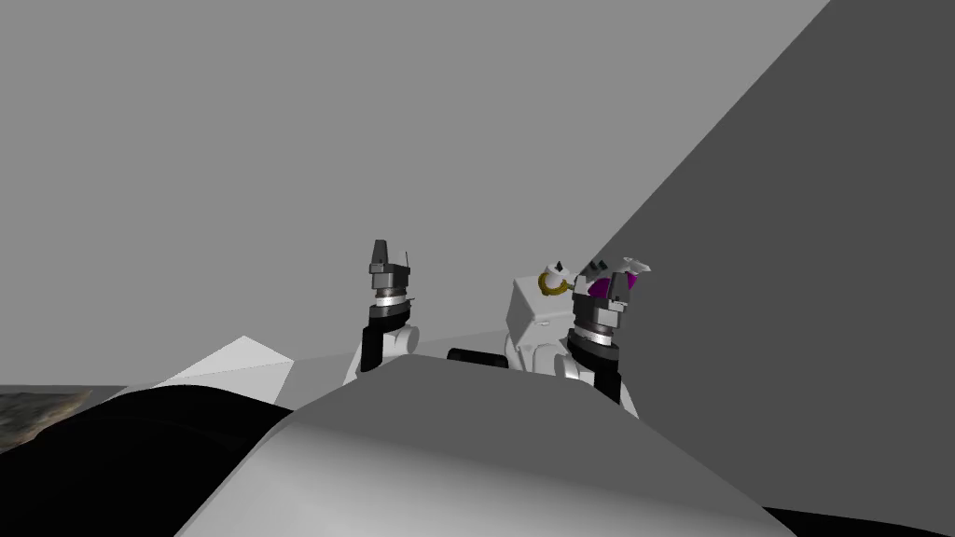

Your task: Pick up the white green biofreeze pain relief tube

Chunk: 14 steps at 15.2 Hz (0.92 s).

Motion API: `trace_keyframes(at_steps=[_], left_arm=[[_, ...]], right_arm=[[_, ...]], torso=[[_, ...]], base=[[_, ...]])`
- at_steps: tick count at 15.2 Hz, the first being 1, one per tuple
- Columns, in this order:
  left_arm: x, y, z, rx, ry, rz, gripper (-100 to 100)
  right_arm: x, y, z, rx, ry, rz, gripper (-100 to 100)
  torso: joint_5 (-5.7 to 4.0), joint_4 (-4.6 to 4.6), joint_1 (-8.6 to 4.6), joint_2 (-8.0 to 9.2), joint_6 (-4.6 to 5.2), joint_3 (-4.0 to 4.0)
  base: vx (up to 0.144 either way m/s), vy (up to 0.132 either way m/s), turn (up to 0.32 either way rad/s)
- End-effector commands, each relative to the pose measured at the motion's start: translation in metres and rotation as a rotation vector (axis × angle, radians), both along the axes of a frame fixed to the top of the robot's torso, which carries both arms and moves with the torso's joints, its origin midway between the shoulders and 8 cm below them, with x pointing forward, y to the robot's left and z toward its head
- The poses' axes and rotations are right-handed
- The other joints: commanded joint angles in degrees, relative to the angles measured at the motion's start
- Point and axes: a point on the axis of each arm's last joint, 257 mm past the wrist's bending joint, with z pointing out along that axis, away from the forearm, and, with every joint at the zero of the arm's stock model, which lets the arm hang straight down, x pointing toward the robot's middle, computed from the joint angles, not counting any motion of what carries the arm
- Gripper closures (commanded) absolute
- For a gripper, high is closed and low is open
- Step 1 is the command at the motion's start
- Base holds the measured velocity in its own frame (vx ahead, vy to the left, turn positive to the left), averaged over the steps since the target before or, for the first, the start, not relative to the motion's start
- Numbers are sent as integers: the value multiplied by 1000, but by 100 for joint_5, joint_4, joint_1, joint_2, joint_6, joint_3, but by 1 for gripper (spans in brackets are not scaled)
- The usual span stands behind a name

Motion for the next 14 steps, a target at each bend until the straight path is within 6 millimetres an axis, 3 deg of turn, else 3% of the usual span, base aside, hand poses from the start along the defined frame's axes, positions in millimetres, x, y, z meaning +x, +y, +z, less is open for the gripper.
trace_keyframes(at_steps=[1,14], left_arm=[[0,0,0,0,0,0,0],[0,0,0,0,0,0,0]], right_arm=[[7,4,-6,-48,21,13,-100],[61,6,-62,-295,156,-13,-100]], torso=[[0,0,0,0,0,0],[3,-1,13,-3,-1,-2]], base=[[-1,8,-13],[-2,32,-19]])
